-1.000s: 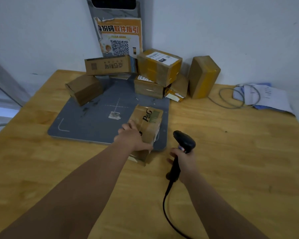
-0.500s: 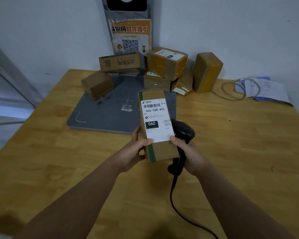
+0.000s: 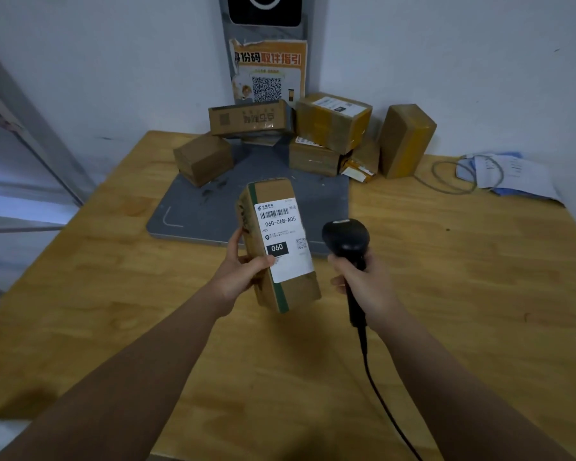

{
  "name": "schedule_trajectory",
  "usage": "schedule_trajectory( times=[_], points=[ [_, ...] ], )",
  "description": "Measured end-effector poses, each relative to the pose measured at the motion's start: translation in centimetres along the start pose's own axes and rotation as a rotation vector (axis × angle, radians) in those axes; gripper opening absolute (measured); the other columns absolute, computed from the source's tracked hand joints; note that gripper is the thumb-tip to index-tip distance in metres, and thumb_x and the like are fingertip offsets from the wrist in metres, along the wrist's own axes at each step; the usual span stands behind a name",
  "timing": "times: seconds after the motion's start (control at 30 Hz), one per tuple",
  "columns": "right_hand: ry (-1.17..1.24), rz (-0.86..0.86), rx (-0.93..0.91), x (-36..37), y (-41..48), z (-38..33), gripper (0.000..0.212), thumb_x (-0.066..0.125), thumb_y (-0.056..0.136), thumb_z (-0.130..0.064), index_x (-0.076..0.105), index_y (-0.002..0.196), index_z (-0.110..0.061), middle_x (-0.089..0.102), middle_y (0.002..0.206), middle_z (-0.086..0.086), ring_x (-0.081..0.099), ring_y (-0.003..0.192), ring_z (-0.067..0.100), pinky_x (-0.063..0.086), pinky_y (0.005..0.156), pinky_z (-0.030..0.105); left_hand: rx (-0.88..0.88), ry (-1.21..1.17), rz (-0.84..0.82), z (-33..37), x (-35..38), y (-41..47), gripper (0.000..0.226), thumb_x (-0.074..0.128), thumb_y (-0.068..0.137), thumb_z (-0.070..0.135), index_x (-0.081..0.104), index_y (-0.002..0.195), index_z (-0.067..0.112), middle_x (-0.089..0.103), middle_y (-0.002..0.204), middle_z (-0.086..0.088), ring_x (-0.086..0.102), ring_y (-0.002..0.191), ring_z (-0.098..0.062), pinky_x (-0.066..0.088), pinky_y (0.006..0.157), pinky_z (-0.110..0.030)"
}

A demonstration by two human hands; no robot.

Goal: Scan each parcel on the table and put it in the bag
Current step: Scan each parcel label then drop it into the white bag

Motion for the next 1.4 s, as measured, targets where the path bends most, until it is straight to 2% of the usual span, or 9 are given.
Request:
schedule_trajectory(
  times=[0.07, 0.2, 0.4, 0.8, 1.13, 1.27, 1.4],
  points=[
    [-0.079, -0.054, -0.096, 0.4, -1.1, -1.3, 0.01, 0.067, 0.089, -0.024, 0.06, 0.093, -0.018, 0.067, 0.082, 0.006, 0.065, 0.065, 0.018, 0.056, 0.062, 0.029, 0.008, 0.012, 0.03, -0.3, -0.9, 0.1, 0.095, 0.078, 0.079, 0.021, 0.017, 0.146, 0.049, 0.061, 0.121, -0.007, 0.058, 0.11, -0.021, 0.049, 0.085, -0.035],
    [-0.165, -0.077, -0.195, 1.5, -2.5, -2.2, 0.029, 0.064, 0.091, -0.021, 0.06, 0.072, -0.001, 0.059, 0.053, 0.009, 0.058, 0.047, 0.018, 0.05, 0.051, 0.028, 0.019, 0.022, 0.063, -0.9, -1.6, -0.2, 0.098, 0.082, 0.073, 0.022, 0.021, 0.144, 0.052, 0.06, 0.121, -0.008, 0.06, 0.111, -0.024, 0.049, 0.098, -0.046],
    [-0.115, -0.033, -0.136, 1.8, -3.4, -1.4, 0.043, 0.063, 0.091, -0.024, 0.059, 0.053, -0.003, 0.059, 0.051, 0.015, 0.057, 0.047, 0.022, 0.05, 0.055, 0.031, 0.039, -0.005, 0.087, -1.2, -1.7, -0.6, 0.095, 0.078, 0.078, 0.018, 0.017, 0.145, 0.051, 0.058, 0.124, -0.006, 0.057, 0.115, -0.024, 0.046, 0.102, -0.048],
    [-0.121, -0.081, -0.092, 3.5, -4.5, -1.6, 0.043, 0.063, 0.09, -0.024, 0.057, 0.053, -0.005, 0.055, 0.045, 0.008, 0.055, 0.043, 0.019, 0.049, 0.051, 0.028, 0.035, -0.004, 0.123, -1.3, -2.2, -1.0, 0.097, 0.077, 0.08, 0.018, 0.014, 0.149, 0.045, 0.054, 0.127, -0.006, 0.054, 0.117, -0.024, 0.044, 0.104, -0.048],
    [-0.115, -0.083, -0.086, 3.5, -4.4, -1.7, 0.041, 0.063, 0.09, -0.025, 0.057, 0.054, -0.007, 0.055, 0.046, 0.008, 0.055, 0.043, 0.019, 0.048, 0.051, 0.028, 0.045, -0.002, 0.121, -1.2, -2.2, -1.2, 0.097, 0.076, 0.081, 0.019, 0.013, 0.149, 0.044, 0.052, 0.13, -0.008, 0.052, 0.119, -0.024, 0.043, 0.105, -0.048],
    [-0.117, -0.12, -0.106, 3.6, -4.7, -1.7, 0.038, 0.063, 0.091, -0.026, 0.059, 0.058, -0.007, 0.057, 0.049, 0.008, 0.056, 0.044, 0.018, 0.05, 0.051, 0.028, 0.076, 0.009, 0.127, -1.0, -1.9, -2.1, 0.097, 0.077, 0.08, 0.02, 0.013, 0.15, 0.042, 0.052, 0.128, -0.004, 0.052, 0.116, -0.02, 0.045, 0.099, -0.039],
    [-0.116, -0.163, -0.116, 3.3, -5.2, -1.3, 0.042, 0.064, 0.091, -0.028, 0.058, 0.056, -0.006, 0.056, 0.048, 0.009, 0.055, 0.044, 0.018, 0.049, 0.05, 0.027, 0.134, 0.0, 0.183, -0.9, -1.2, -4.4, 0.096, 0.077, 0.08, 0.023, 0.014, 0.151, 0.039, 0.051, 0.125, 0.001, 0.051, 0.11, -0.013, 0.045, 0.084, -0.023]
  ],
)
Point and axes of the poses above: each hand's wrist, its own y-axis towards the middle knuckle, its own x-axis out of the palm, z = x × y, the point moved 7 cm from there along y, towards the middle knuckle
